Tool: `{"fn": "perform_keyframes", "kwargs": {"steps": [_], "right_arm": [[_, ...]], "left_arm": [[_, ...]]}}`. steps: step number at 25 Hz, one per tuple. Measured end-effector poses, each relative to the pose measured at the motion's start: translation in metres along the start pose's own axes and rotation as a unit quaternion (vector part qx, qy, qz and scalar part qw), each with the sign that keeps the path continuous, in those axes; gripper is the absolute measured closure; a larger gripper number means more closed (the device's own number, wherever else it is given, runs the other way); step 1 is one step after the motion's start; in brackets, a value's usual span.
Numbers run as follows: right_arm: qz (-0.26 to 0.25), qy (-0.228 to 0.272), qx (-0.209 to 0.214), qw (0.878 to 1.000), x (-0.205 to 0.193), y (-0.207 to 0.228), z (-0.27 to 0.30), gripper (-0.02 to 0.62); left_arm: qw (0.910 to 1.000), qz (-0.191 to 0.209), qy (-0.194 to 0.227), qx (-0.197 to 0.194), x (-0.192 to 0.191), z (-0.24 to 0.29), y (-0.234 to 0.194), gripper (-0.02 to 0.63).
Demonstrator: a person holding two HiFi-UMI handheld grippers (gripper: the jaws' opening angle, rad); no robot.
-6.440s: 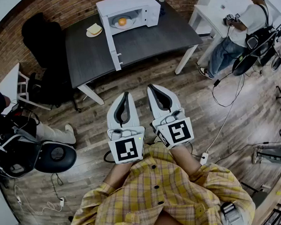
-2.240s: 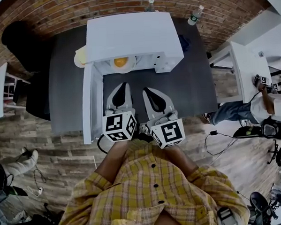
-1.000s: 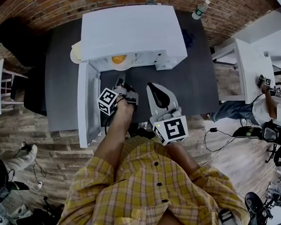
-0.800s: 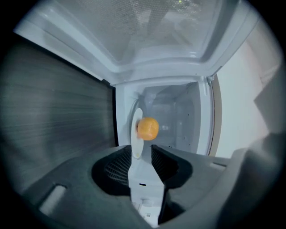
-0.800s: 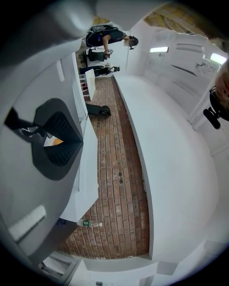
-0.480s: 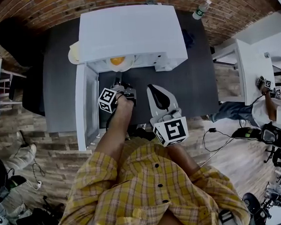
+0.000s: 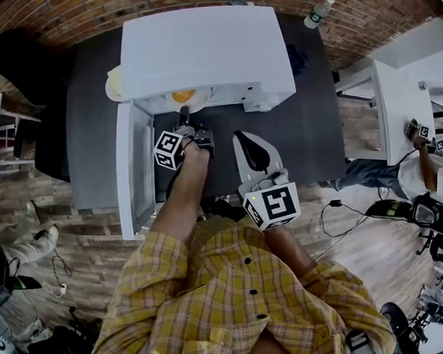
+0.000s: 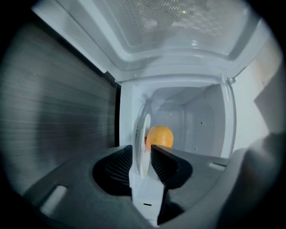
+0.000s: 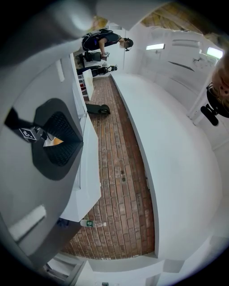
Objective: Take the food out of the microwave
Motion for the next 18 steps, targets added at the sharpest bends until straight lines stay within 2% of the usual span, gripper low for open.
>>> {"fn": "perform_keyframes", "kwargs": {"steps": [2, 8, 18], "right_arm": [[0.001, -0.001, -0.001, 1.000, -0.001, 0.002, 0.000, 0.592], [0.010, -0.008, -0.001, 1.000, -0.006, 0.006, 0.000, 0.592], [0.012, -0.001, 0.001, 1.000, -0.003, 0.003, -0.004, 0.592]], "left_arm": [[1.0000, 0.005, 0.001, 0.005, 0.000, 0.003, -0.001, 0.485], [0.9997, 0.022, -0.009, 0.003, 0.001, 0.006, 0.000, 0.589], [0.9987, 0.043, -0.026, -0.005, 0.001, -0.004, 0.004, 0.592]]}}
Point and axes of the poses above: the fingertips, and each gripper's own axes: z forward along the fingers, y to its right, x out of its top, the point moved 1 cm from there along -z, backward along the fingers, and after that the axes turned 5 degrees about -z, right-handed, at the moved point
